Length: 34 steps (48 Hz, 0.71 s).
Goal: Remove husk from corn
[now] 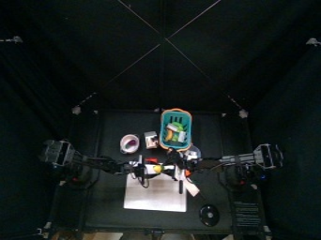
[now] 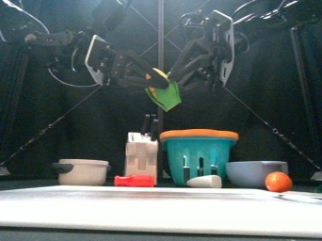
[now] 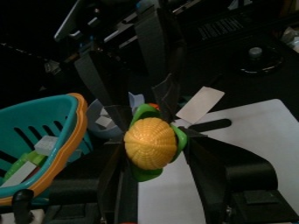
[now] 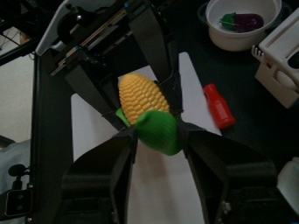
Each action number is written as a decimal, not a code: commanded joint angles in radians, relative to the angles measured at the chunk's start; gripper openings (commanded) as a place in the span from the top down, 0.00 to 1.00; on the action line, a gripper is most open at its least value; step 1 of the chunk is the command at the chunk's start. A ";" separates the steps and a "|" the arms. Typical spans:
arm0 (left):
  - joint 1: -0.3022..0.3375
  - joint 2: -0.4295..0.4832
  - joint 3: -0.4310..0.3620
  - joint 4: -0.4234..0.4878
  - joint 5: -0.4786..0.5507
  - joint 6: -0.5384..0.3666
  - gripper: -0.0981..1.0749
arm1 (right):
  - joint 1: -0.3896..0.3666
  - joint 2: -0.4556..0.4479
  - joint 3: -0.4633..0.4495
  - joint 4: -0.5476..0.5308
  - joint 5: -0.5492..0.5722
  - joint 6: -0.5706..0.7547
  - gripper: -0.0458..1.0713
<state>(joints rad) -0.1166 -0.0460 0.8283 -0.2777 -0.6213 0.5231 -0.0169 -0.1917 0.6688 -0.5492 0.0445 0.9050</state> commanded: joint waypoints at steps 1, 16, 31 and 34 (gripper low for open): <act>-0.005 -0.008 -0.023 0.003 -0.012 0.005 0.36 | -0.003 -0.011 -0.023 0.002 -0.008 0.003 0.42; -0.005 -0.008 -0.021 0.006 -0.012 0.005 0.36 | -0.003 -0.012 -0.023 0.002 -0.006 0.008 0.56; -0.003 -0.008 -0.017 0.006 -0.012 0.005 0.36 | -0.003 -0.026 -0.020 0.009 -0.008 0.009 0.58; -0.003 -0.008 -0.017 0.006 -0.012 0.005 0.36 | -0.005 -0.029 -0.018 0.012 -0.008 0.009 0.58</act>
<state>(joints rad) -0.1166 -0.0476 0.8268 -0.2746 -0.6305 0.5308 -0.0184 -0.1856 0.6703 -0.5400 0.0460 0.9158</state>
